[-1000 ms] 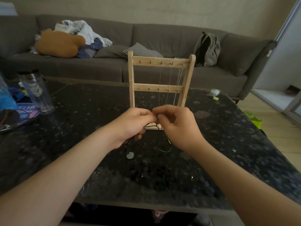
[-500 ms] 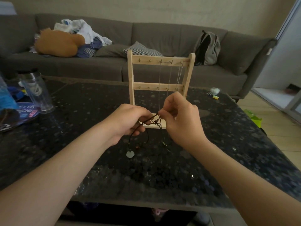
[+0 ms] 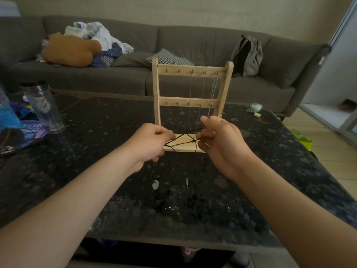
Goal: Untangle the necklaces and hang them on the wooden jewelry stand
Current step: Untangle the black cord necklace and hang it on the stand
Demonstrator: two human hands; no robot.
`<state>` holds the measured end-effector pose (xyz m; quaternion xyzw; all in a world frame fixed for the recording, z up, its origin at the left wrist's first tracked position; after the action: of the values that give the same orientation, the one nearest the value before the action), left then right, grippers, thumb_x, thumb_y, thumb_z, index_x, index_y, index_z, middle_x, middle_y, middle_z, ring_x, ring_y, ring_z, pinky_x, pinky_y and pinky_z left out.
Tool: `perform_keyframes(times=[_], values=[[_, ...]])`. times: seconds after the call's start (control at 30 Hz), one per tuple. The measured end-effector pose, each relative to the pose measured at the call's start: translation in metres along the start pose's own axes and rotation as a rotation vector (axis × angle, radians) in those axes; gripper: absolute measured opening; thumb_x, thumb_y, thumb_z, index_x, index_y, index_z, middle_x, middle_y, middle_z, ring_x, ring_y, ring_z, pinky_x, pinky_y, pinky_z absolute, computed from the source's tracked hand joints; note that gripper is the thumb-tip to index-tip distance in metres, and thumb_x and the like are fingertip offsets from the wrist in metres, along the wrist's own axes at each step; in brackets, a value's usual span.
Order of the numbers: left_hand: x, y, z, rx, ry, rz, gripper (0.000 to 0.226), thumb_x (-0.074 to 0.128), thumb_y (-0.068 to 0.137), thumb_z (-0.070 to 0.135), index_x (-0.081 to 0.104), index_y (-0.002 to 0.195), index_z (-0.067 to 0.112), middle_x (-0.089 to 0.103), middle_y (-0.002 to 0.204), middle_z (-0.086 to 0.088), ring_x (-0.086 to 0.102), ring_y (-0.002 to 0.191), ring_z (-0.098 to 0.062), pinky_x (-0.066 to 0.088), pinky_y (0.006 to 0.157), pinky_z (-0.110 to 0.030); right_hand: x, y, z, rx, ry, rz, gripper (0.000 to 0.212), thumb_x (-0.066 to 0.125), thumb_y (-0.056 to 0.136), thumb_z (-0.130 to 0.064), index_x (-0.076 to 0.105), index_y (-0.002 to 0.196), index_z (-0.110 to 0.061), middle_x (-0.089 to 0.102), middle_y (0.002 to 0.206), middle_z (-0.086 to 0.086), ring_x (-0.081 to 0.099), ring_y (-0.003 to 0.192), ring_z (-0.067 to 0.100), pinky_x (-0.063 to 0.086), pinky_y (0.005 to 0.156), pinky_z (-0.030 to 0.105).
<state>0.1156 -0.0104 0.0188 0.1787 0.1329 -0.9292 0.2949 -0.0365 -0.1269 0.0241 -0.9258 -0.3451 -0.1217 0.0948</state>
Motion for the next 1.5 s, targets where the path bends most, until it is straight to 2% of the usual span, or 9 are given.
perform_keyframes(times=[0.13, 0.33, 0.5, 0.7, 0.9, 1.07, 1.2, 1.33, 1.5], values=[[-0.003, 0.002, -0.005, -0.022, 0.010, 0.042, 0.020, 0.056, 0.112, 0.029, 0.074, 0.118, 0.023, 0.065, 0.095, -0.007, 0.052, 0.073, -0.018, 0.046, 0.056, -0.028, -0.005, -0.002, -0.003, -0.013, -0.068, 0.020, 0.038, 0.067, 0.090, 0.009, 0.062, 0.115, -0.020, 0.062, 0.080, 0.003, 0.060, 0.075, 0.017, 0.053, 0.069, 0.032], [-0.008, 0.002, -0.003, -0.002, 0.019, 0.121, 0.020, 0.056, 0.112, 0.031, 0.074, 0.114, 0.022, 0.069, 0.097, -0.004, 0.059, 0.069, -0.018, 0.051, 0.057, -0.032, -0.012, -0.003, -0.005, -0.118, -0.595, 0.159, 0.025, 0.076, 0.093, -0.004, 0.070, 0.109, -0.022, 0.064, 0.074, -0.002, 0.058, 0.054, 0.002, 0.047, 0.052, 0.017], [-0.007, -0.003, 0.003, 0.038, 0.007, 0.162, 0.021, 0.056, 0.112, 0.030, 0.076, 0.109, 0.023, 0.070, 0.116, 0.000, 0.060, 0.132, -0.041, 0.049, 0.114, -0.058, -0.015, 0.003, 0.001, -0.173, -0.983, 0.147, 0.012, 0.071, 0.101, -0.032, 0.075, 0.107, -0.022, 0.075, 0.093, -0.002, 0.070, 0.076, 0.008, 0.050, 0.060, 0.018], [-0.012, 0.001, 0.003, 0.066, 0.057, 0.234, 0.024, 0.056, 0.113, 0.030, 0.077, 0.117, 0.020, 0.070, 0.115, 0.009, 0.061, 0.103, -0.005, 0.043, 0.093, -0.029, -0.012, 0.003, 0.012, -0.158, -1.292, -0.002, 0.012, 0.072, 0.099, -0.034, 0.078, 0.104, -0.025, 0.071, 0.097, -0.007, 0.068, 0.083, 0.007, 0.058, 0.070, 0.024], [-0.010, 0.006, 0.000, 0.014, -0.007, 0.137, 0.031, 0.046, 0.115, 0.038, 0.066, 0.128, 0.018, 0.080, 0.103, 0.006, 0.063, 0.105, -0.007, 0.043, 0.118, -0.047, -0.008, 0.001, 0.018, -0.113, -1.445, -0.169, 0.034, 0.087, 0.088, -0.025, 0.072, 0.119, -0.026, 0.062, 0.099, -0.009, 0.061, 0.091, 0.007, 0.050, 0.075, 0.020], [-0.007, 0.009, -0.007, -0.116, -0.140, 0.026, 0.025, 0.068, 0.105, 0.031, 0.070, 0.125, 0.016, 0.081, 0.102, 0.003, 0.056, 0.087, -0.014, 0.048, 0.077, -0.034, -0.009, 0.006, 0.021, -0.100, -1.447, -0.167, 0.050, 0.084, 0.086, -0.008, 0.068, 0.130, -0.025, 0.063, 0.101, -0.007, 0.060, 0.091, 0.006, 0.041, 0.065, 0.011], [-0.008, 0.011, -0.006, -0.029, -0.038, 0.069, 0.008, 0.066, 0.104, 0.012, 0.064, 0.110, 0.018, 0.076, 0.115, -0.004, 0.074, 0.101, -0.015, 0.060, 0.081, -0.032, -0.010, 0.004, 0.020, -0.117, -1.403, -0.135, 0.059, 0.083, 0.089, -0.009, 0.060, 0.140, -0.025, 0.062, 0.104, -0.006, 0.059, 0.089, 0.006, 0.046, 0.077, 0.017], [-0.012, 0.004, 0.006, 0.188, 0.191, 0.224, 0.019, 0.047, 0.113, 0.008, 0.060, 0.114, 0.021, 0.071, 0.110, 0.001, 0.076, 0.095, -0.011, 0.063, 0.088, -0.033, -0.013, 0.007, 0.018, -0.157, -1.382, -0.049, 0.035, 0.078, 0.094, -0.020, 0.068, 0.127, -0.025, 0.069, 0.111, 0.002, 0.065, 0.092, 0.010, 0.057, 0.085, 0.026], [-0.015, -0.001, 0.014, 0.216, -0.086, 0.286, 0.016, 0.047, 0.114, 0.011, 0.058, 0.110, 0.023, 0.070, 0.109, -0.006, 0.074, 0.071, -0.015, 0.068, 0.075, -0.036, -0.010, 0.004, 0.017, -0.194, -1.422, 0.008, 0.011, 0.070, 0.101, -0.035, 0.073, 0.103, -0.025, 0.062, 0.088, -0.009, 0.065, 0.073, 0.009, 0.046, 0.055, 0.020]])
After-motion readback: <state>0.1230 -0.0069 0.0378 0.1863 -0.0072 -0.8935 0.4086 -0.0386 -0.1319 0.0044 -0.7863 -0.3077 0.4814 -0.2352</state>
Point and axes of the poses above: each hand's wrist, its own y-axis towards the middle knuckle, its own x-axis out of the palm, z = x × y, the point moved 5 cm from there along y, towards the middle knuckle
